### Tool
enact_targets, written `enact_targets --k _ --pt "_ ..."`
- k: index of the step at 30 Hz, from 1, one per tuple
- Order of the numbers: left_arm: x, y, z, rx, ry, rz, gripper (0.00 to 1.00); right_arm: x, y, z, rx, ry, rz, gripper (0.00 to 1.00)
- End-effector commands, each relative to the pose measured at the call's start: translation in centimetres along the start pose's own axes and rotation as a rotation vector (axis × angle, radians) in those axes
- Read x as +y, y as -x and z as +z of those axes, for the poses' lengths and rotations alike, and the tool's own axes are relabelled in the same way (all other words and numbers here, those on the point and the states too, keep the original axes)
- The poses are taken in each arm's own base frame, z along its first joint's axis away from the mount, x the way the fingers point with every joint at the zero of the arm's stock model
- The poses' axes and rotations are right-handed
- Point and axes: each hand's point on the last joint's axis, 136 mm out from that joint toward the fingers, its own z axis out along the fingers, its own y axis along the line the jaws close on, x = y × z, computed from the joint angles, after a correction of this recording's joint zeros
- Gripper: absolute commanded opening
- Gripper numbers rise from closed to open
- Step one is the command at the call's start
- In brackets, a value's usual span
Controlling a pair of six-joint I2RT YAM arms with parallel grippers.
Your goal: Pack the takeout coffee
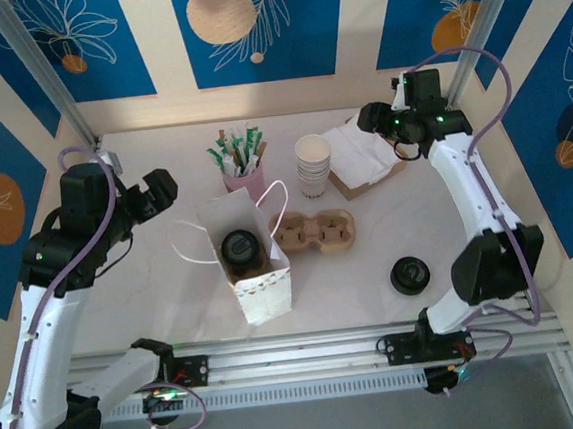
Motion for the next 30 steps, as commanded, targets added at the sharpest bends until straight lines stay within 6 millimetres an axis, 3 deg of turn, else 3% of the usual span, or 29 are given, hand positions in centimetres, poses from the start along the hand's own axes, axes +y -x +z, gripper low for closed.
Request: enact_targets --k 1,9,16,23,30 --pt "0.3 -0.6 -0.3 0.033 0.013 0.037 1.00 0.3 1.1 2.2 0.001 0.066 -0.033 0.69" --pt "0.6 -4.5 -0.2 0.195 -0.006 -0.019 0.98 -1.4 1.6 8.3 0.121 0.057 -0.039 0.72" --pt "1.8 -6.9 -0.8 0.288 0.030 -0.040 0.98 -3.1 0.2 12.9 0.211 0.006 -0.067 0.74" --pt "3.1 -8.3 -1.1 0.305 0.073 -0.101 0.98 -3.8 -2.1 16.1 0.295 -0.051 -0.135 0.75" --pt "3.0 -9.5 -0.6 0.350 0.066 -0.168 0.96 -5.8 -3.6 18.9 0.339 -0.084 -0.117 0.74"
